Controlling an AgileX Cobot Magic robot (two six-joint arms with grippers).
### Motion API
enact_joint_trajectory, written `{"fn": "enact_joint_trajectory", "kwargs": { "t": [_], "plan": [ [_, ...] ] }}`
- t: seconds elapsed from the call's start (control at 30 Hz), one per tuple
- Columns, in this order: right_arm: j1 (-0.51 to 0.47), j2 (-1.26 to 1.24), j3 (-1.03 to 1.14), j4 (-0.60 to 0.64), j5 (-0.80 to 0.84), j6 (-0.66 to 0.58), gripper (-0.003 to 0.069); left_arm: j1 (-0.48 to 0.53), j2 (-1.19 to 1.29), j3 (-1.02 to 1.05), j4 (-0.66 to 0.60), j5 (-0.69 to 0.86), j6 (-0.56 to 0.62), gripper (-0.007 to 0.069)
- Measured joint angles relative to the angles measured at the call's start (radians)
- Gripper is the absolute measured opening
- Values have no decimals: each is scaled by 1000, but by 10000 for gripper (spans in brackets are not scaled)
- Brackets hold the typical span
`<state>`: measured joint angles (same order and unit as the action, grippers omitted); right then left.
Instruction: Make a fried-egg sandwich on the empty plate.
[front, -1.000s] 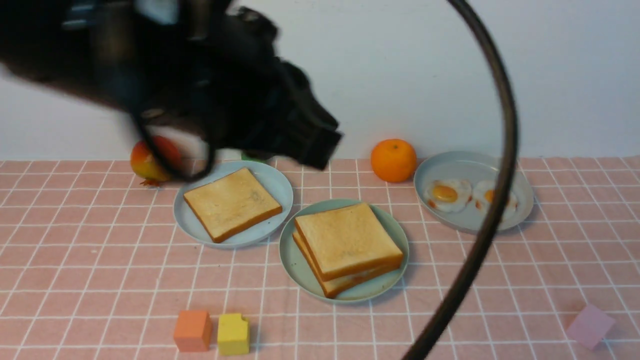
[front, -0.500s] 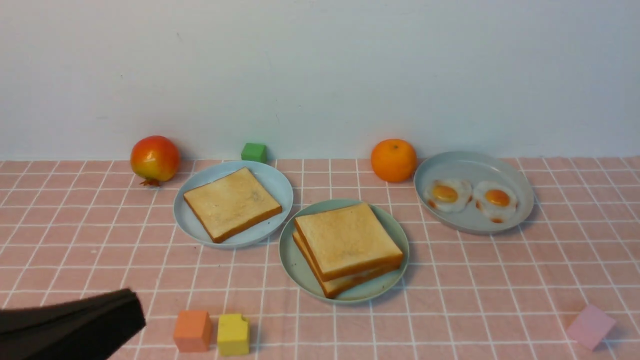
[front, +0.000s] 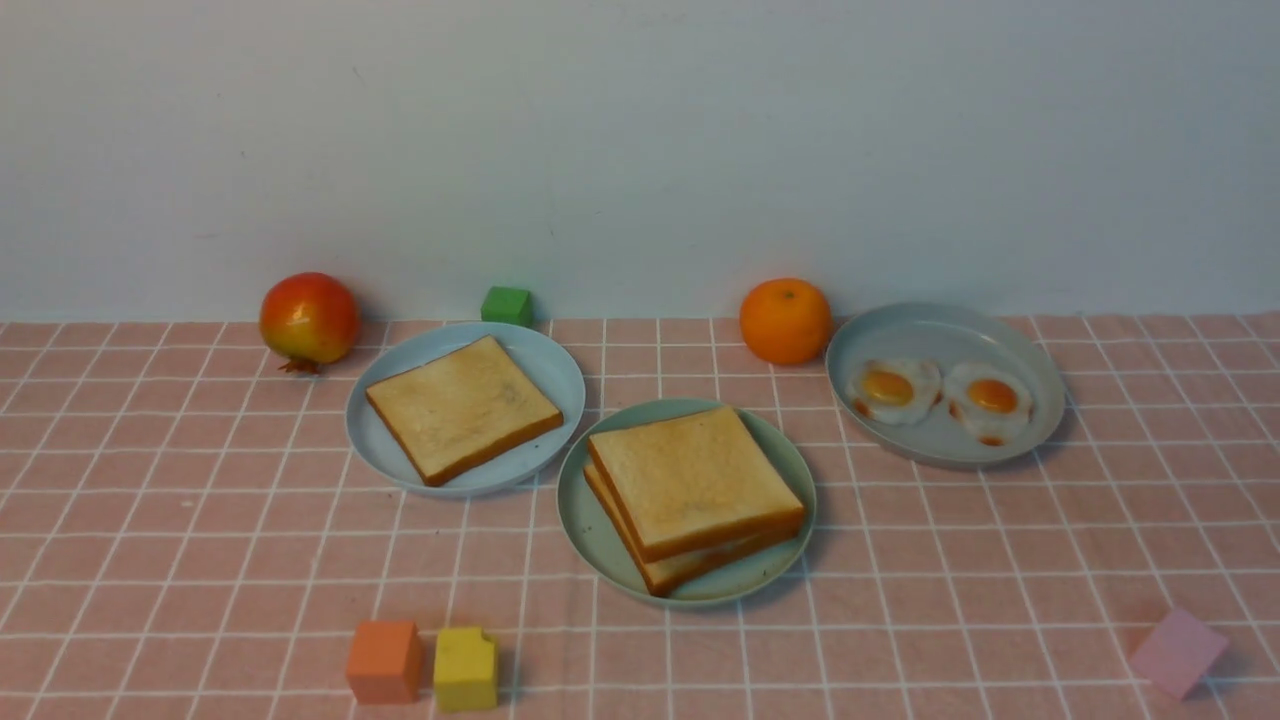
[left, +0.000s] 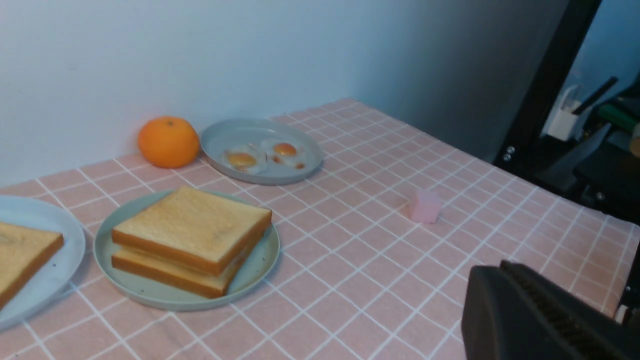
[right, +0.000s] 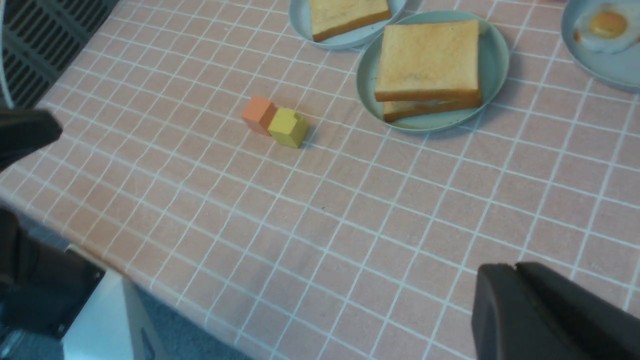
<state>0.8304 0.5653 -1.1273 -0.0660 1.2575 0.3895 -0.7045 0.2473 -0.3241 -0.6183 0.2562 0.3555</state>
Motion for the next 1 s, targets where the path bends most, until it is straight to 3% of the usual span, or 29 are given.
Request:
{"fn": "enact_joint_trajectory", "kwargs": {
  "t": [0.2, 0.43, 0.5, 0.57, 0.77, 1.0],
  "plan": [
    [-338, -58, 78, 37, 0, 0, 65, 0, 0, 0, 0, 12, 0, 13],
    [-586, -200, 249, 11, -23, -11, 56, 0, 0, 0, 0, 23, -1, 13],
    [-651, -264, 350, 33, -146, -60, 35, 0, 0, 0, 0, 25, -1, 13],
    [-735, -353, 535, 81, -374, -162, 9, 0, 0, 0, 0, 28, -1, 13],
    [-868, -536, 1004, 141, -743, -339, -6, 0, 0, 0, 0, 30, -1, 13],
    [-877, -578, 1143, 164, -834, -354, -8, 0, 2, 0, 0, 33, -1, 13]
  ]
}}
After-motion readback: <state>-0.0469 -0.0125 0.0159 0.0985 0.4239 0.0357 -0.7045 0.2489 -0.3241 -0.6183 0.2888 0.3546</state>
